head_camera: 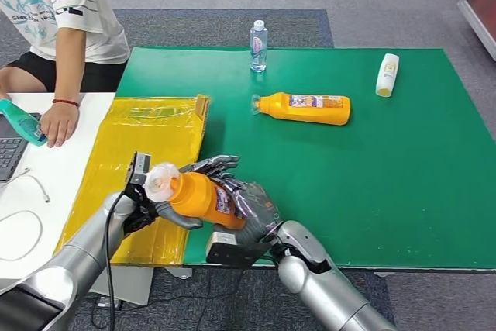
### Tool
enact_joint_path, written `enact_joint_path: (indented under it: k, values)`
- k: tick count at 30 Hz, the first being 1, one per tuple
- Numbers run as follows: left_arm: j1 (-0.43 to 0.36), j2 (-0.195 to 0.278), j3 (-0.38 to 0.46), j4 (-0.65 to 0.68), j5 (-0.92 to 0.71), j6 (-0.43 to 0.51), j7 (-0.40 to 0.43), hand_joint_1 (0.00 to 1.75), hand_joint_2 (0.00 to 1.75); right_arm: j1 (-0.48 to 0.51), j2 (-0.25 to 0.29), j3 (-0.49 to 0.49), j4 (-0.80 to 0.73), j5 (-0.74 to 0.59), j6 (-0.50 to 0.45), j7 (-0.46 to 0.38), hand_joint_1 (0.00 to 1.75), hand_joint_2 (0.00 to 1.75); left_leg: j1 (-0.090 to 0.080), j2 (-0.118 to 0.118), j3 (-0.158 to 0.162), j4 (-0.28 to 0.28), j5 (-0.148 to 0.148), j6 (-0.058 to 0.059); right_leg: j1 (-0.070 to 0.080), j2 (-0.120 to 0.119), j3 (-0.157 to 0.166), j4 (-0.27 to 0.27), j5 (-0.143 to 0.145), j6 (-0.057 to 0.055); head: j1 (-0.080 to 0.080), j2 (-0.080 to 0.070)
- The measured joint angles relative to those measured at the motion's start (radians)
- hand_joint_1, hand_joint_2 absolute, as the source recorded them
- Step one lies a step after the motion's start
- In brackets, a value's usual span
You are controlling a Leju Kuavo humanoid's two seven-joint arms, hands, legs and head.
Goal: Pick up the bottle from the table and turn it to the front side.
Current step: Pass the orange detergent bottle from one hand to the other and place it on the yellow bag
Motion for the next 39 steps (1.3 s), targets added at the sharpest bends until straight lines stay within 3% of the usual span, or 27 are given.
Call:
enact_joint_path:
  k: [3,17,18,21,22,30,39]
  values:
    - [-0.001,0.001,-0.011,0.011,-0.005,0.016,0.0,1.73,1.75,-0.001,0.0,0.002,0.014,0.0,-0.002,0.001,1.75,1.75,0.0,0.0,0.0,0.0,0.0,0.0,0.0,0.0,0.0,0.0,0.0,0.0,0.0,0.0]
    - [0.005,0.026,-0.079,-0.012,-0.028,0.141,-0.002,1.75,1.75,-0.003,0.0,-0.008,0.071,-0.037,0.01,0.013,1.73,1.75,0.0,0.0,0.0,0.0,0.0,0.0,0.0,0.0,0.0,0.0,0.0,0.0,0.0,0.0]
    - [0.009,0.028,-0.082,-0.021,-0.033,0.152,-0.001,1.75,1.75,-0.003,0.0,-0.011,0.074,-0.047,0.017,0.012,1.41,1.75,0.0,0.0,0.0,0.0,0.0,0.0,0.0,0.0,0.0,0.0,0.0,0.0,0.0,0.0]
    - [0.022,0.035,-0.092,-0.054,-0.047,0.188,0.0,1.75,1.75,-0.002,0.0,-0.025,0.082,-0.084,0.046,0.006,0.12,1.75,0.0,0.0,-0.001,0.0,0.0,0.0,0.0,0.0,-0.001,0.0,0.0,0.0,0.0,0.0]
    - [0.027,0.037,-0.096,-0.067,-0.053,0.203,0.001,1.75,1.75,-0.002,0.0,-0.031,0.085,-0.099,0.059,0.003,0.0,1.75,0.0,0.0,-0.001,0.0,0.0,0.0,0.0,0.0,-0.001,0.0,0.0,0.0,0.0,0.0]
    - [0.068,0.06,-0.116,-0.195,-0.092,0.293,0.017,1.75,1.75,0.002,0.008,-0.096,0.095,-0.236,0.166,-0.034,0.0,1.75,0.0,0.0,-0.001,0.0,0.0,0.0,0.0,0.0,-0.001,0.0,0.0,0.0,0.0,0.0]
    - [0.085,0.073,-0.121,-0.265,-0.096,0.31,0.02,1.75,1.75,0.014,0.02,-0.135,0.095,-0.264,0.188,-0.05,0.0,1.75,0.0,0.0,-0.001,0.0,0.0,0.0,0.0,0.0,-0.001,0.0,0.0,0.0,0.0,0.0]
